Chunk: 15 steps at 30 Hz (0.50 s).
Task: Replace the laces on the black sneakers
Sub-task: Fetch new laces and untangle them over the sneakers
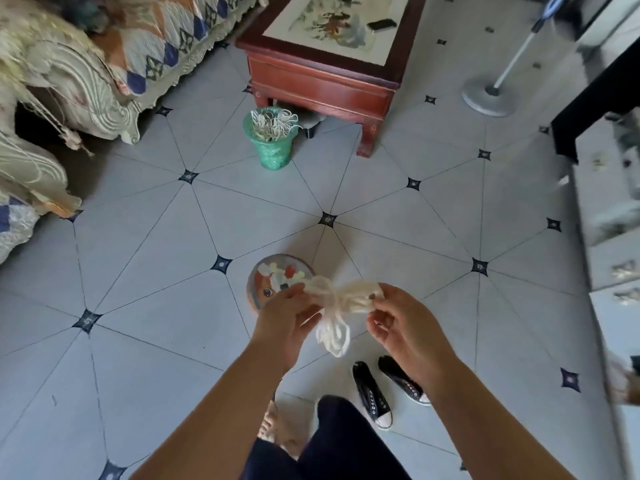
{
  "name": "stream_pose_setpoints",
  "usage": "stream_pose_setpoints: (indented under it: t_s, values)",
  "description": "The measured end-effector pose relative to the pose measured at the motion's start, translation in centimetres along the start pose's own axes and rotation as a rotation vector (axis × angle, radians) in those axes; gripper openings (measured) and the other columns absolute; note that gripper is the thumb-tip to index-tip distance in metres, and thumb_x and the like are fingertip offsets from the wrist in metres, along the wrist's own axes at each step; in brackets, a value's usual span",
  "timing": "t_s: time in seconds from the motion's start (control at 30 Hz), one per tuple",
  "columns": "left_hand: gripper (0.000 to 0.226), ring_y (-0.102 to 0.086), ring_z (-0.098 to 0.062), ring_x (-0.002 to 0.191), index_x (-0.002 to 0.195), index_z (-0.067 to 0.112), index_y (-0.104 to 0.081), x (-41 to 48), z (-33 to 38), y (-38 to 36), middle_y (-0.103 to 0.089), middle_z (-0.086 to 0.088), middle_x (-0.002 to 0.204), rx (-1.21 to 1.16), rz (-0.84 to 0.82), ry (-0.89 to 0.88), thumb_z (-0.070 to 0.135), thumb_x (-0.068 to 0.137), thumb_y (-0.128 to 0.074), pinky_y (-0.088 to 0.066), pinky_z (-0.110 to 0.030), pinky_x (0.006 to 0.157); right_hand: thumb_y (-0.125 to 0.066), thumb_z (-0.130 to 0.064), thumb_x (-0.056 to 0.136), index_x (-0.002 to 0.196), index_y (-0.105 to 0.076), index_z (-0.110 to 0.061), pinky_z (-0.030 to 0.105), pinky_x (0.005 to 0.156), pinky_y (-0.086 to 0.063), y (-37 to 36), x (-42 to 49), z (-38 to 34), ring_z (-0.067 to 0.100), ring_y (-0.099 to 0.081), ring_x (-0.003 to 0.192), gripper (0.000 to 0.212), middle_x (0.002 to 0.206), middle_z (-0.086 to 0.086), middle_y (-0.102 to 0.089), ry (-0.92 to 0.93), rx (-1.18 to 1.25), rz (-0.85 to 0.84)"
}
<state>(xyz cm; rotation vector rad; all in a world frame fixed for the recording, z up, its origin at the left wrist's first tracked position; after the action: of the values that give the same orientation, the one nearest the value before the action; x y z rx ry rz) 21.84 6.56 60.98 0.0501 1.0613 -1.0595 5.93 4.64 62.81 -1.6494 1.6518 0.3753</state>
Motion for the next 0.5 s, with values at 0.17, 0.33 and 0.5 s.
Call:
stream_pose_setpoints:
  t_s: [0.17,0.33,0.5]
  values:
    - [0.021,-0.048,-0.016,0.080,0.110,0.007,-0.055,3.8,2.3,-3.7,-0.052,0.000,0.089,0.654,0.001,-0.184,0.012,0.092,-0.046,-0.043,-0.028,0.076,-0.057,-0.013,0.082,0.084,-0.064,-0.027,0.031,0.070,-0.048,3.0,1.9,-5.5,0.012,-0.056,0.072,0.016,0.077,-0.007,-0.063,0.272,-0.571,0.196]
    - [0.028,-0.055,-0.003,0.079,0.109,0.022,-0.058,5.9,2.6,-12.4,-0.060,0.010,0.092,0.999,-0.184,-0.350,0.015,0.082,-0.062,-0.042,-0.004,0.062,-0.061,-0.024,0.078,0.081,-0.062,-0.037,0.034,0.071,-0.054,5.2,3.6,-10.3,0.009,-0.062,0.073,0.013,0.074,-0.014,-0.064,0.426,-0.799,0.235]
    - [0.022,-0.058,-0.004,0.082,0.097,0.021,-0.060,6.6,-0.7,-21.8,-0.062,0.009,0.089,1.215,-0.526,-0.376,0.015,0.078,-0.070,-0.042,-0.006,0.069,-0.065,-0.029,0.080,0.080,-0.060,-0.041,0.013,0.061,-0.044,9.0,4.8,-14.5,0.001,-0.058,0.064,0.013,0.073,-0.013,-0.065,0.457,-0.782,0.260]
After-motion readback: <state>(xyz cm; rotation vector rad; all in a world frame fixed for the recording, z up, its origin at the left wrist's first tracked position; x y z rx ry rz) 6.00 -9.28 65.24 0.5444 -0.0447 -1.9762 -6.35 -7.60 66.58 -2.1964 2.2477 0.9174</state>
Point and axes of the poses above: each hand's wrist, its own x-axis towards the middle knuckle, its own y-axis out of the back of the hand, z = x × y, the point moved 9 cm from there along x, towards the middle knuckle
